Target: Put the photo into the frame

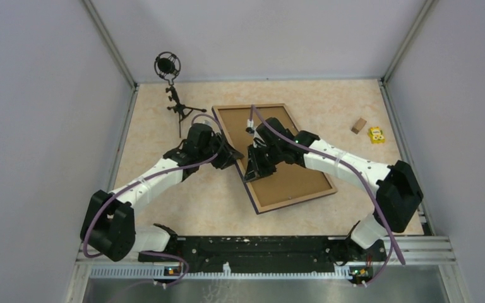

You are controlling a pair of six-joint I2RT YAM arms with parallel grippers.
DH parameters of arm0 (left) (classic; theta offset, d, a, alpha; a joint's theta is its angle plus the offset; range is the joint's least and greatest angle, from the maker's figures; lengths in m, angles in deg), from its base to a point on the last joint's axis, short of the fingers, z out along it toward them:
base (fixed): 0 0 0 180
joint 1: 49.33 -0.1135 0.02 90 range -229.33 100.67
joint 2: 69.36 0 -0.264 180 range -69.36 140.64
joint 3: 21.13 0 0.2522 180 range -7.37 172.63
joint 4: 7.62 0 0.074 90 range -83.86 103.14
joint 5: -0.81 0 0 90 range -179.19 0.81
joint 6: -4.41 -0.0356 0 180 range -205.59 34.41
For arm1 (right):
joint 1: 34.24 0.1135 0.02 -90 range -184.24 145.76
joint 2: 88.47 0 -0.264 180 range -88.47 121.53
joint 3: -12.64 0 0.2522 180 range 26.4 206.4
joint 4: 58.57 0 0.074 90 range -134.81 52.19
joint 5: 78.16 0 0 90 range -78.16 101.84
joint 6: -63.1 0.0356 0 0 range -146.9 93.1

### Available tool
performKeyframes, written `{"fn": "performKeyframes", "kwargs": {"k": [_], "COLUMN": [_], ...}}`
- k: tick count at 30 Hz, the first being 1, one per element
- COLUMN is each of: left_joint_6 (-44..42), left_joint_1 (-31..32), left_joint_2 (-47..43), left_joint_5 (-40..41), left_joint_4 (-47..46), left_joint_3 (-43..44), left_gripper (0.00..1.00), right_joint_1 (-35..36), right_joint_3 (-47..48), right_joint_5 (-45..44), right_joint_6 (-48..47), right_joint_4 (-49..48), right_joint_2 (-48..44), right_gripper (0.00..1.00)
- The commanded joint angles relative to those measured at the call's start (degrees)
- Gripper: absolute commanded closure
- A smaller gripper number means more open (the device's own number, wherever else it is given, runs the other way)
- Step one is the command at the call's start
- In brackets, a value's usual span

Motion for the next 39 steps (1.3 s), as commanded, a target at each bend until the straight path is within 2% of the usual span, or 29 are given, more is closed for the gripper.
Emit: {"fn": "performKeyframes", "kwargs": {"k": [1, 6, 7, 9, 10, 12, 13, 15, 18, 23, 25, 27, 30, 32, 34, 36, 39], "left_joint_6": [-1.01, -3.74, -4.25, -5.21, -5.65, -6.11, -6.13, -5.86, -4.64, -1.48, -0.77, 0.07, 2.13, 3.26, 4.25, 5.23, 6.08], "left_joint_1": [-1.64, -4.11, -4.69, -5.77, -6.07, -6.46, -6.72, -7.37, -7.97, -9.13, -9.38, -9.48, -9.72, -9.88, -10.0, -10.1, -10.1], "left_joint_2": [0.12, 0.36, 0.38, 0.31, 0.11, -0.54, -0.82, -1.13, -1.13, 0.55, 1.26, 1.37, 0.44, -0.07, -0.58, -0.92, -1.05], "left_joint_5": [-2.06, -4.58, -5.36, -6.82, -7.02, -7.09, -7.14, -7.16, -7.49, -12.17, -12.85, -13.34, -14.09, -14.64, -14.94, -15.2, -16.0], "left_joint_4": [-5.42, -4.19, -3.7, -2.27, -1.27, 0.62, 1.37, 3.42, 6.54, 9.83, 12.41, 13.45, 13.43, 13.43, 13.54, 13.46, 13.24], "left_joint_3": [-0.54, 1.14, 1.53, 2.83, 3.6, 4.7, 5.17, 6.26, 8.24, 11.96, 13.74, 14.45, 14.5, 14.5, 14.33, 14.28, 14.41], "left_gripper": [0.72, 0.94, 0.98, 1.0, 1.0, 1.0, 1.0, 1.0, 1.0, 1.0, 1.0, 1.0, 1.0, 1.0, 1.0, 1.0, 1.0], "right_joint_1": [-0.48, -0.48, -0.48, -0.48, -0.46, -0.39, -0.23, 0.97, 4.95, 9.62, 11.11, 14.21, 18.1, 19.0, 19.94, 22.11, 25.16], "right_joint_3": [-0.78, -0.88, -1.06, -2.38, -3.5, -5.43, -6.05, -8.31, -15.79, -27.91, -31.4, -36.36, -45.2, -47.72, -47.1, -46.5, -49.32], "right_joint_5": [-0.29, -8.47, -9.53, -11.98, -13.03, -14.07, -14.16, -15.68, -18.43, -15.95, -12.37, -11.61, -12.88, -15.93, -18.55, -25.13, -35.27], "right_joint_6": [-6.12, -14.13, -15.66, -18.31, -19.74, -23.1, -25.03, -29.37, -37.27, -55.47, -62.84, -70.38, -75.43, -75.64, -75.63, -75.39, -76.73], "right_joint_4": [-5.17, -0.99, -0.1, 1.14, 1.22, 1.23, 1.3, 0.09, -8.23, -16.0, -16.8, -19.87, -27.75, -32.86, -33.8, -36.3, -45.4], "right_joint_2": [-6.3, -7.74, -8.56, -11.31, -13.29, -17.76, -19.93, -26.16, -34.85, -45.08, -48.58, -53.45, -59.71, -60.22, -57.3, -53.56, -48.43], "right_gripper": [1.0, 1.0, 0.9, 0.5, 0.36, 0.22, 0.18, 0.14, 0.1, 0.08, 0.02, 0.01, 0.01, 0.01, 0.01, 0.01, 0.01]}}
